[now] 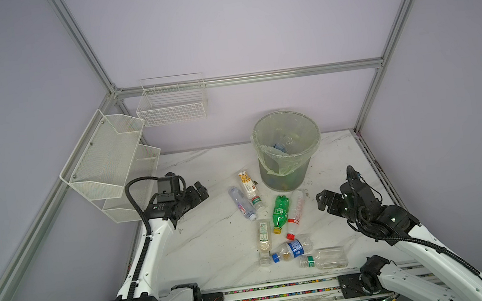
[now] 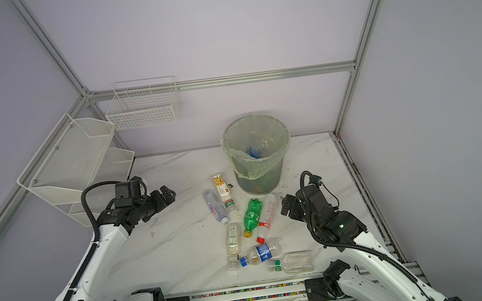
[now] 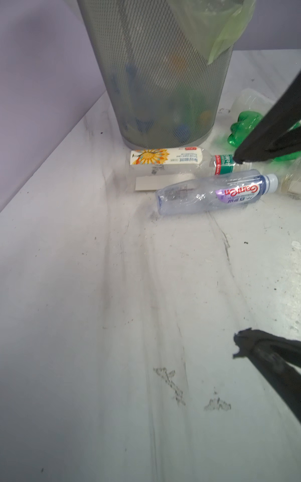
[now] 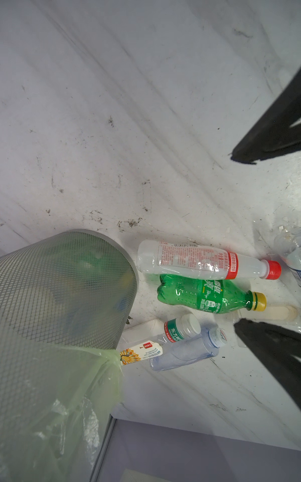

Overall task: Throw the plastic bottles in the bin
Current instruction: Pick up the plastic bottle from the center of the table.

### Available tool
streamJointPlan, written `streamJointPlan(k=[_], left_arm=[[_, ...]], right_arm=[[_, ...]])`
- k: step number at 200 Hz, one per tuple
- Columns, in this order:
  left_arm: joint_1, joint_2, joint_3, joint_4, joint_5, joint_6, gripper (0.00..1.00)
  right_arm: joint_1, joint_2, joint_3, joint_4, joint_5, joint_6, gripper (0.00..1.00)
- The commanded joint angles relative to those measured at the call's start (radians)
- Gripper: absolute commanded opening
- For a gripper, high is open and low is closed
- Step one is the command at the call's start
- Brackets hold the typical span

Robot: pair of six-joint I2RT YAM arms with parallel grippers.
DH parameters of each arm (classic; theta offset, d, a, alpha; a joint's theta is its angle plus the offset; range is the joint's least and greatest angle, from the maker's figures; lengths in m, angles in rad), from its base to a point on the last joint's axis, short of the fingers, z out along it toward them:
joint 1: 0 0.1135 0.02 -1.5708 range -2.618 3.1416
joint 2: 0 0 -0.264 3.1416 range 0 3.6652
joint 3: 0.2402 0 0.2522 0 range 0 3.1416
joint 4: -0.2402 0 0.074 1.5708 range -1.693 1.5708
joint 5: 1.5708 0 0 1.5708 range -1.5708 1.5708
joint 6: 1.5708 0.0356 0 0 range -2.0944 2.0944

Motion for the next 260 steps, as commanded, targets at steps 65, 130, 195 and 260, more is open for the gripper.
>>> streamJointPlan(k=[65, 130, 195, 260], left_arm=[[-0.275, 0.185, 0.039, 0.143, -0.063, -0.252, 1.0], [-0.31, 0.343, 0.042, 0.227, -0.006, -0.261, 1.0], [-0.342, 0.454, 0.1, 0.264, -0.007, -0.203, 1.0], [-0.35, 0.493, 0.093, 0.288, -0.05, -0.192, 0.92]], right_arm=[[-0.002, -0.051, -0.074, 0.069, -0.036, 0.042, 0.97], [-0.001, -0.054, -0.097, 0.07, -0.037, 0.056, 0.97], [-0.002, -0.033, -0.087, 0.099, -0.06, 0.039, 0.97], [-0.002, -0.018, -0.043, 0.071, -0.061, 0.004, 0.97]])
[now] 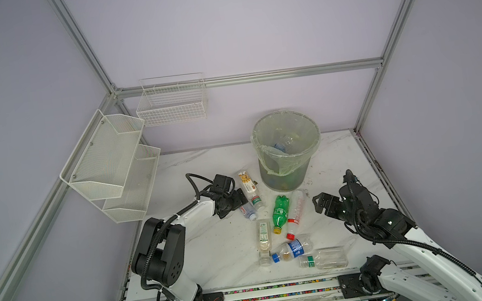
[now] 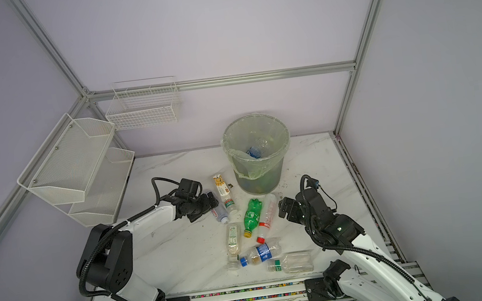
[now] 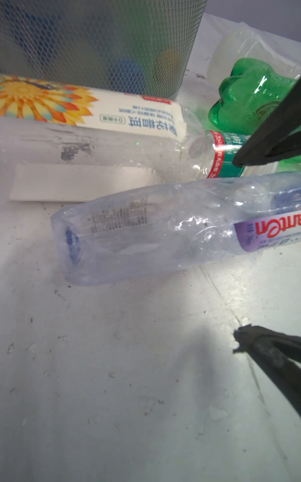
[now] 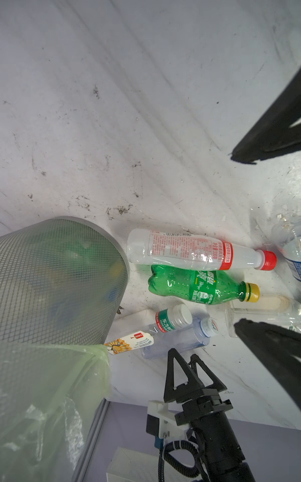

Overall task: Throw the plastic bottles in the bin
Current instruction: Pick up the plastic bottle from the center of the table.

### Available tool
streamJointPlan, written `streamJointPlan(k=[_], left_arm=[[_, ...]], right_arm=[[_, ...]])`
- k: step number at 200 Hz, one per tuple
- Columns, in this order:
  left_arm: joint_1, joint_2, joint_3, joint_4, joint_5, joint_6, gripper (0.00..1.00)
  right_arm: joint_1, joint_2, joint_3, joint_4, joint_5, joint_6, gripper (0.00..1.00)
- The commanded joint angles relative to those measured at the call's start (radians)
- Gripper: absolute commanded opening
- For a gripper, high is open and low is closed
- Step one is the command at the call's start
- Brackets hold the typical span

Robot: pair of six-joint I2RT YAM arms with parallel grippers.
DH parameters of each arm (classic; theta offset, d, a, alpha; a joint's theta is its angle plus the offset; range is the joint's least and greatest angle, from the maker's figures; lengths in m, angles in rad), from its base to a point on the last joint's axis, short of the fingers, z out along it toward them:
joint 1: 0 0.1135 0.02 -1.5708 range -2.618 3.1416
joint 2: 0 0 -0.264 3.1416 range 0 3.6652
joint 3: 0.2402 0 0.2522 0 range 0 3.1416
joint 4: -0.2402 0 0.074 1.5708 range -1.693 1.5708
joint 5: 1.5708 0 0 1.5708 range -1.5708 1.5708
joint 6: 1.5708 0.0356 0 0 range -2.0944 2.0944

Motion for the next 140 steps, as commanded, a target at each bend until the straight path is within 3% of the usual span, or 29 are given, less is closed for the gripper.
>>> streamJointPlan(k=[1, 140], left_arm=[[-0.006, 0.016, 0.086, 0.039, -0.02, 0.018, 0.92], [-0.008, 0.09, 0.1, 0.073, -0.014, 0.016, 0.83]], right_arm=[[-0.002, -0.006, 0.026, -0.009, 0.003, -0.017, 0.97], [-0.002, -0.045, 0.007, -0.028, 0.023, -0.003, 0.97]])
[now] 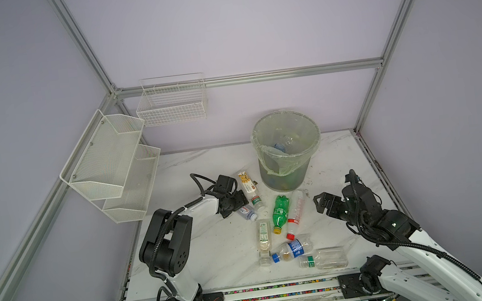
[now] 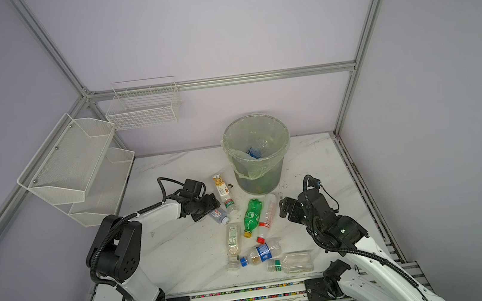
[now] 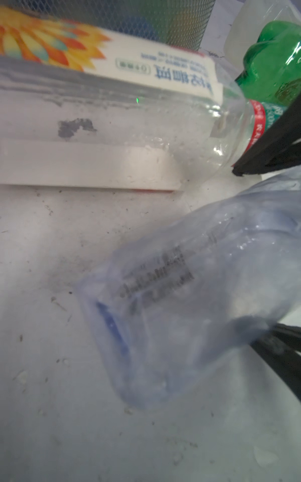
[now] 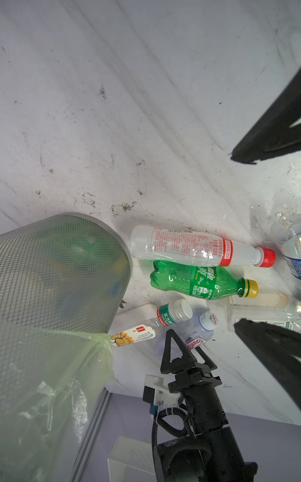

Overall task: Throw the plastic bottles in the bin
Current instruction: Pick up the plastic bottle from the center of the table.

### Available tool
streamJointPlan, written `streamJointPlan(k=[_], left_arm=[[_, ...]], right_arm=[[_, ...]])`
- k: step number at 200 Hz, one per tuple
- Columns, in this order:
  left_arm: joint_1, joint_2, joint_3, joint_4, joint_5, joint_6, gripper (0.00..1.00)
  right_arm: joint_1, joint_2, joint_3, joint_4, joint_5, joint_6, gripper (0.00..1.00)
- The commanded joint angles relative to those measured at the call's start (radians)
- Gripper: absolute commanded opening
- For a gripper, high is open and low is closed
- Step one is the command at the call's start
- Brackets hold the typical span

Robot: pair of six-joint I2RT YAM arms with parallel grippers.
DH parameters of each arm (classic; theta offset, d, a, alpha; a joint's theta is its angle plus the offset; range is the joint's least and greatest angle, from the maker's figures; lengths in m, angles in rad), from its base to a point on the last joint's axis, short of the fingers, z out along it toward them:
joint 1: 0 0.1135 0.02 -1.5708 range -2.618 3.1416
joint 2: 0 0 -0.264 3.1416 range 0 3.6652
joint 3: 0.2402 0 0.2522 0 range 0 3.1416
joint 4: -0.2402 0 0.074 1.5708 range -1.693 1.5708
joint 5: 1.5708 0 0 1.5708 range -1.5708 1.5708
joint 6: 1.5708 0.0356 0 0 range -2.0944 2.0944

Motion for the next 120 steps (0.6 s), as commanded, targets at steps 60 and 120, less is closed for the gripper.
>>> streamJointPlan(k=[60, 120], left_arm=[[-0.005, -0.023, 0.07, 0.004, -0.045, 0.032, 0.75], [-0.004, -0.042, 0.064, -0.011, -0.079, 0.055, 0.6]], right_arm=[[-0.002, -0.001, -0.011, -0.001, 0.018, 0.004, 0.97], [-0.002, 0.006, -0.033, 0.008, 0.01, 0.008, 0.97]])
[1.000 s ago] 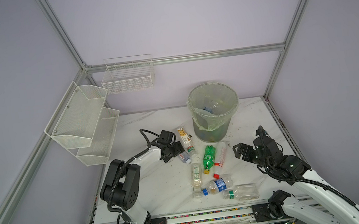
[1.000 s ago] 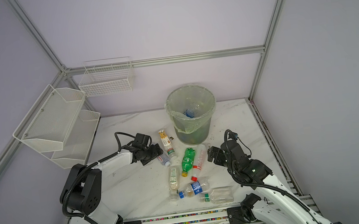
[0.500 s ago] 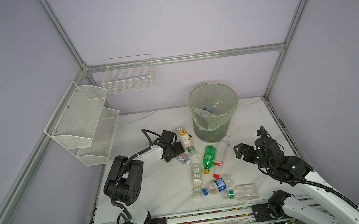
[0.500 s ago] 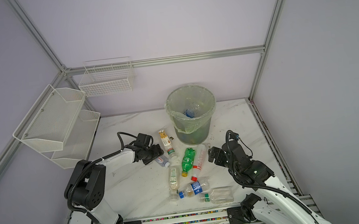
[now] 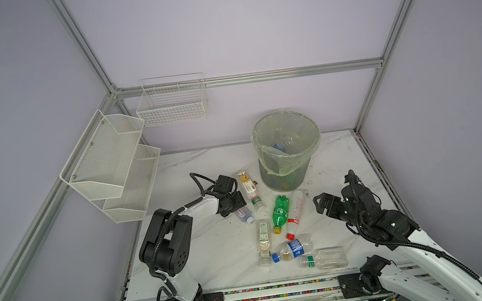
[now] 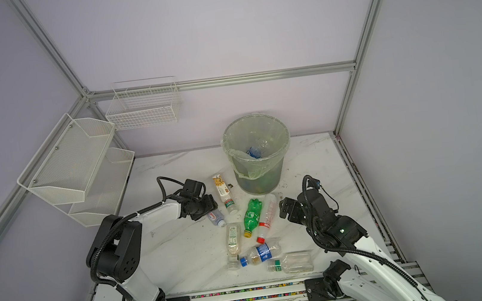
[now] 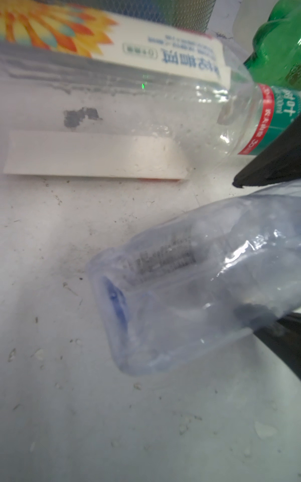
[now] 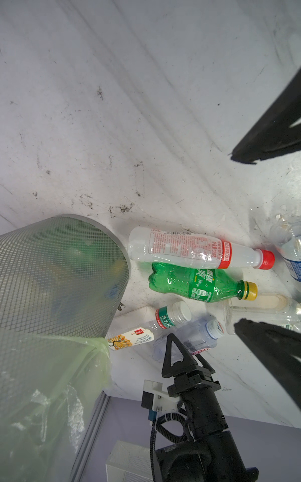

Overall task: Throw the plastic bottles in the bin
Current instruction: Pick up the plastic bottle from the center of the table.

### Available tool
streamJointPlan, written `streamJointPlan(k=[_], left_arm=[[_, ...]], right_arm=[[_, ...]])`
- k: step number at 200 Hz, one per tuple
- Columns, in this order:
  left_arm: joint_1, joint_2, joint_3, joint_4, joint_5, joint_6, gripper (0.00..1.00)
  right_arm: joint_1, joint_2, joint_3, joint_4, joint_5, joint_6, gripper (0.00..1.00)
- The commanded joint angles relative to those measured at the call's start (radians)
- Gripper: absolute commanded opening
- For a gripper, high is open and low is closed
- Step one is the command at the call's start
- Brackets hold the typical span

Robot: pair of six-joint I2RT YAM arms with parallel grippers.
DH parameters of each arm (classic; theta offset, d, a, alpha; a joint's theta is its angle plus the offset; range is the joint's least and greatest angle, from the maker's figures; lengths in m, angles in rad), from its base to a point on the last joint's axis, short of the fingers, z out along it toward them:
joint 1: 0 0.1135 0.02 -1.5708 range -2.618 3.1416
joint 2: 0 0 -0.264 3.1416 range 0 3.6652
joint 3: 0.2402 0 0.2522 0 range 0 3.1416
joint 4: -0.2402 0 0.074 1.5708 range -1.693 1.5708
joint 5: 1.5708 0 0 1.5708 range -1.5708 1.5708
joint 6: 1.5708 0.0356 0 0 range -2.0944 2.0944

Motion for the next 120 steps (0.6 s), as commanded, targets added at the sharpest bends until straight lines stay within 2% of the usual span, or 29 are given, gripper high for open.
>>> streamJointPlan(k=[1, 42, 120], left_arm=[[-0.004, -0.043, 0.063, -0.001, -0.034, 0.025, 0.6], [-0.001, -0.07, 0.065, -0.017, -0.039, 0.045, 0.52], [0.02, -0.175, 0.038, -0.035, -0.013, 0.071, 0.52]], right_arm=[[-0.002, 0.001, -0.024, 0.006, 0.012, 0.008, 0.97], [-0.002, 0.001, -0.027, 0.004, 0.014, 0.009, 0.97], [-0.002, -0.01, -0.034, -0.018, 0.027, 0.019, 0.97]])
